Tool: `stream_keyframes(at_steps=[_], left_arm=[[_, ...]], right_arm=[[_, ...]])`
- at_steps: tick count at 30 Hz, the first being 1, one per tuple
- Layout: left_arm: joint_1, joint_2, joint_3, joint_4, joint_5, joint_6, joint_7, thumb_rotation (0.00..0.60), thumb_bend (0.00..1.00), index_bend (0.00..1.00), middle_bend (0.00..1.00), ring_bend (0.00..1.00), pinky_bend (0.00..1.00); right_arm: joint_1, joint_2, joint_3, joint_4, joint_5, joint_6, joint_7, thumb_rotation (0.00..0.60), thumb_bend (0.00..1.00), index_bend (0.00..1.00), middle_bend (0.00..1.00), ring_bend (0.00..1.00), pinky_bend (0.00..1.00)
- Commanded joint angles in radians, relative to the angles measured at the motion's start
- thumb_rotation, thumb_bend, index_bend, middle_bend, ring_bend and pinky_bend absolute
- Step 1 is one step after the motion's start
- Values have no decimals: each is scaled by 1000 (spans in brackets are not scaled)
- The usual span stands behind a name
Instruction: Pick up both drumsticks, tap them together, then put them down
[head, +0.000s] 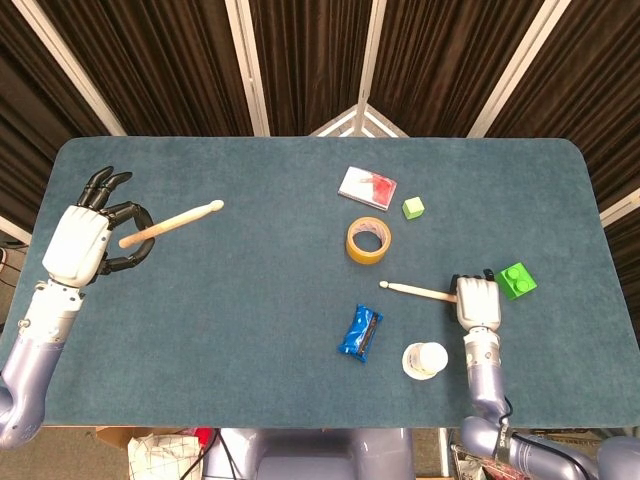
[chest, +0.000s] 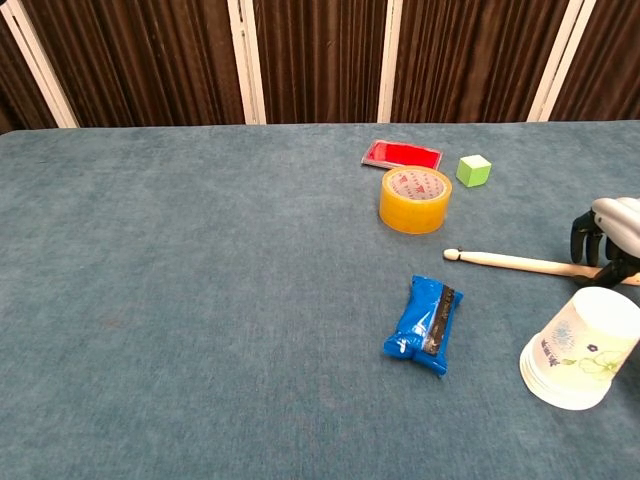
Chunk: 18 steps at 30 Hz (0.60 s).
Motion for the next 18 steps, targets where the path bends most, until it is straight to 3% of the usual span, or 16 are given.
stream_keyframes(at_steps=[1,18], left_arm=[[1,-1,0,2,0,1,-2,600,527,631,600,119,4],[3,-5,2,31,7,-1,-12,600,527,635,604,119,4]], right_arm=[[2,-3,1,1,-3,0,-9,600,350,535,506,434,170],[8,-40,7,38,-13,-7,-44,600,351,568,527,437,170]])
